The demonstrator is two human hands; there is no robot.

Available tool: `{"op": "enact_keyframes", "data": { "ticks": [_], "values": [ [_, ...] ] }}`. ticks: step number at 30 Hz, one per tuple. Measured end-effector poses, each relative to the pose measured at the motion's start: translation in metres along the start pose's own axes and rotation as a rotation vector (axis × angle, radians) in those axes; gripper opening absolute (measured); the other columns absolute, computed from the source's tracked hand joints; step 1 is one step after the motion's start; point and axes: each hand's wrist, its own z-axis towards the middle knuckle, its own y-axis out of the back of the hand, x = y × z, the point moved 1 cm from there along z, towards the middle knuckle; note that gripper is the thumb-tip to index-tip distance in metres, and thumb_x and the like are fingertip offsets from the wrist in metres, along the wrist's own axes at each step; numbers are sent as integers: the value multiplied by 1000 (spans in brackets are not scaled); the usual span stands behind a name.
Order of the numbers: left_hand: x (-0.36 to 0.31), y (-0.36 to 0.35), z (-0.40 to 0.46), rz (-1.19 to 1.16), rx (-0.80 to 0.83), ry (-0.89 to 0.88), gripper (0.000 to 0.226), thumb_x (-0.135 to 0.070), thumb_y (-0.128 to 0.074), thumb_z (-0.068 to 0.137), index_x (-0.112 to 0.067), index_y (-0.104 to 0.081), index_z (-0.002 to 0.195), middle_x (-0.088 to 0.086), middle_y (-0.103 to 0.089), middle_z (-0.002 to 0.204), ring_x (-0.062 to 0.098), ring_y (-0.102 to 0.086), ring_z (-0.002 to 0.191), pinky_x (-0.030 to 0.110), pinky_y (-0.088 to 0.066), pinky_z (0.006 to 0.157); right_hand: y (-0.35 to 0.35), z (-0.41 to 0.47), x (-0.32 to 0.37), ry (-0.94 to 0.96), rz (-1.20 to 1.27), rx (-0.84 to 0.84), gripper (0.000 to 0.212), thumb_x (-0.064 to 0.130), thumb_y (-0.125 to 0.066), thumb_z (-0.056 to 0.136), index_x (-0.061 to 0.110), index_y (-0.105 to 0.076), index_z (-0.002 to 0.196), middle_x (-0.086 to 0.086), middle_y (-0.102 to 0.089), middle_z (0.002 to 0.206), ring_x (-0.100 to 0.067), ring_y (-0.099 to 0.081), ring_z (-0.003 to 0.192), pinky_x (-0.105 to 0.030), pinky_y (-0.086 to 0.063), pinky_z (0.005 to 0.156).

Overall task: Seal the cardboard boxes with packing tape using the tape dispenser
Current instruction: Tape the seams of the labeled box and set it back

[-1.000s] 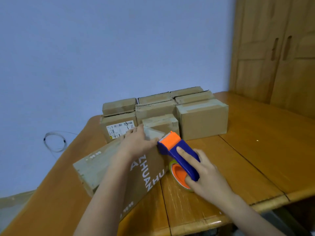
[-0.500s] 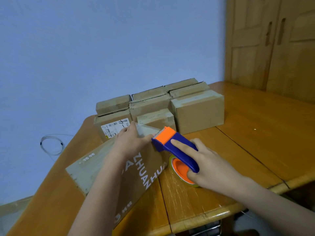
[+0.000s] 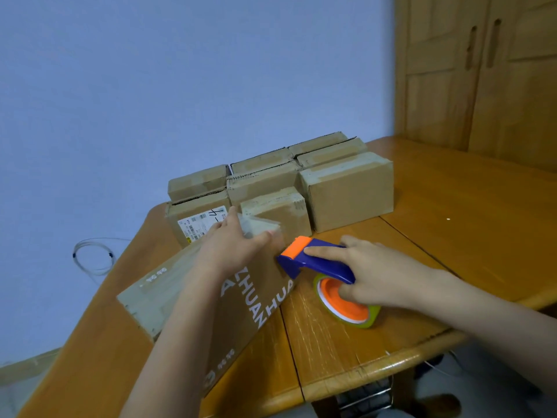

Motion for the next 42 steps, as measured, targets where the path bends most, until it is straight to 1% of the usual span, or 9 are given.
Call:
{"op": "enact_keyframes", "data": {
  "ticks": [7, 12, 15, 21, 25, 28, 33, 38, 42],
  "values": [
    [-6, -3, 0, 185, 37, -3, 113, -74, -52, 77, -15, 8, 154, 13, -16, 159, 33, -11, 146, 46, -16, 117, 30, 18, 12, 97, -186, 82, 67, 32, -54, 89, 47, -21, 145, 0, -36, 89, -12, -42, 63, -24, -32, 52],
    [-8, -5, 3, 229, 20, -2, 107, -69, -51, 83, -15, 9, 153, 14, -17, 159, 33, -13, 146, 46, -15, 117, 46, 31, 21, 167, -419, 114, 55, 28, -53, 88, 45, -39, 139, -2, -49, 93, -16, -46, 63, -29, -40, 55],
    [-7, -6, 2, 240, 14, -14, 104, -67, -49, 85, -14, 10, 153, 14, -18, 159, 33, -15, 146, 46, -15, 117, 22, 39, 35, 250, -666, 277, 40, 29, -51, 89, 33, -56, 128, 0, -54, 91, -15, -51, 69, -26, -44, 57],
    [-2, -6, 5, 216, 3, -32, 105, -66, -51, 84, -14, 9, 153, 14, -19, 158, 33, -15, 145, 46, -16, 117, 50, 40, 8, 116, -397, 156, 60, 23, -48, 85, 54, -39, 135, 4, -56, 92, -19, -52, 73, -29, -44, 60],
    [-2, -7, 4, 215, 4, -33, 106, -67, -51, 84, -15, 10, 153, 13, -17, 159, 33, -13, 146, 46, -15, 117, 56, 37, -30, -8, -101, 216, 61, 23, -57, 81, 58, -43, 130, 10, -58, 85, -16, -56, 75, -31, -45, 62],
    [-3, -6, 4, 224, 11, -39, 107, -67, -51, 84, -14, 11, 153, 13, -17, 159, 33, -14, 146, 47, -16, 117, 41, 41, -66, -108, 324, 241, 63, 13, -60, 77, 49, -51, 127, 2, -67, 93, -11, -56, 67, -25, -44, 62],
    [-2, -6, 4, 233, 26, -56, 106, -67, -51, 84, -15, 10, 153, 13, -18, 159, 33, -16, 145, 47, -19, 118, -1, 45, -98, -375, 812, 326, 47, 1, -62, 77, 11, -47, 120, -14, -66, 71, -20, -64, 59, -30, -54, 55],
    [-1, -6, 4, 242, 44, -72, 106, -69, -49, 84, -15, 10, 153, 12, -16, 160, 32, -14, 146, 47, -17, 118, -13, 51, -116, -433, 817, 226, 44, 19, -71, 53, 4, -61, 93, -12, -66, 76, -19, -62, 62, -26, -52, 56],
    [-2, -3, 2, 248, 56, -100, 104, -67, -50, 85, -16, 10, 153, 11, -18, 159, 30, -16, 146, 45, -18, 119, -14, 58, -128, -370, 593, 176, 29, 24, -64, 49, 20, -69, 77, 1, -68, 75, -15, -60, 73, -23, -45, 65]
  ]
}}
